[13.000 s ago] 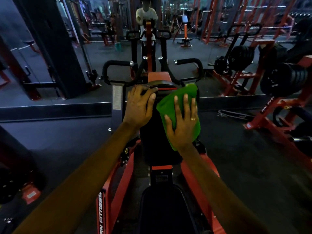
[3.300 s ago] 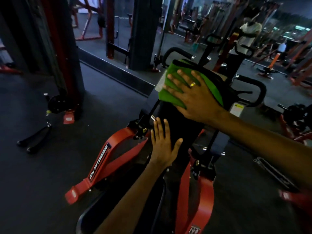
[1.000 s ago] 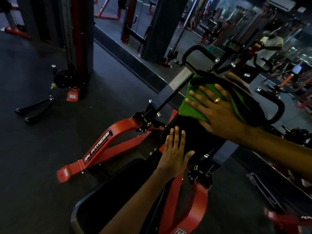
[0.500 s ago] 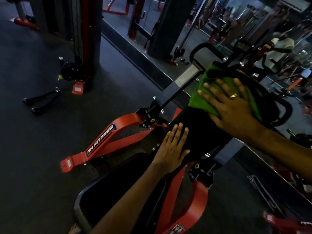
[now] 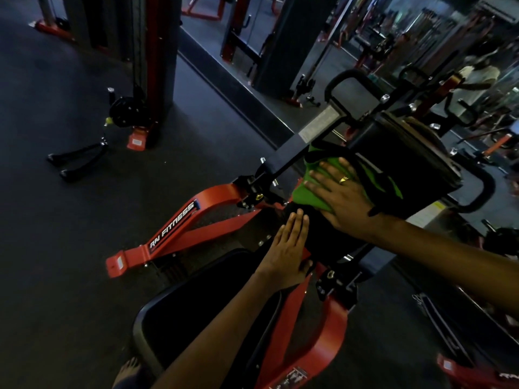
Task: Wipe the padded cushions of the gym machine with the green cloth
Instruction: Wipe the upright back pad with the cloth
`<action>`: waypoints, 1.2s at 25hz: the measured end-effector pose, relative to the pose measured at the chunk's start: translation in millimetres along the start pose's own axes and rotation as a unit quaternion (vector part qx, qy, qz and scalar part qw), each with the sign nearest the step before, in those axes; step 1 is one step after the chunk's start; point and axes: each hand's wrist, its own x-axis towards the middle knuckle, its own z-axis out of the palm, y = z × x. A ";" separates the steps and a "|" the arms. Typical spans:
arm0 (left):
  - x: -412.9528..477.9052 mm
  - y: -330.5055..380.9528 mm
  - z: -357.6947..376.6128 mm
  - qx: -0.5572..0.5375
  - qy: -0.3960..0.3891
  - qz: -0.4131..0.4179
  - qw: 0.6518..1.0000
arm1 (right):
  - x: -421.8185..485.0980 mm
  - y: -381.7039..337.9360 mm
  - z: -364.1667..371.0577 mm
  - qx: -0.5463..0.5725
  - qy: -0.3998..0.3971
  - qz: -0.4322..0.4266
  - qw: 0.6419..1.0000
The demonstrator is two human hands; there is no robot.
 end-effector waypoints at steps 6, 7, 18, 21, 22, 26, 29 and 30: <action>0.9 1.9 2.2 -0.014 -0.013 -0.011 1.000 | 16.5 -17.5 66.8 0.013 -0.079 -0.047 0.996; 1.5 1.8 2.2 -0.016 -0.018 -0.010 1.000 | 22.3 -23.2 75.7 0.037 -0.087 -0.051 0.994; 2.3 -11.2 -12.8 -0.102 0.165 0.036 0.980 | -43.3 10.9 -10.8 0.070 0.032 0.092 0.993; 21.9 -20.5 -43.8 -0.136 0.255 0.006 0.957 | -81.8 -24.0 17.9 0.092 0.063 0.066 0.992; 31.1 -17.7 -57.8 -0.135 0.259 0.007 0.956 | -86.1 -32.8 21.3 0.115 0.055 0.080 0.989; 74.3 22.9 -91.2 -0.042 0.171 0.169 0.970 | -88.9 -71.0 64.0 0.185 -0.111 0.046 0.975; 83.4 26.9 -88.9 0.007 0.142 0.198 0.970 | -97.5 -83.5 78.1 0.223 -0.037 0.065 0.972; 84.8 22.7 -87.1 0.025 0.146 0.200 0.969 | -96.8 -83.0 73.1 0.241 0.005 0.053 0.969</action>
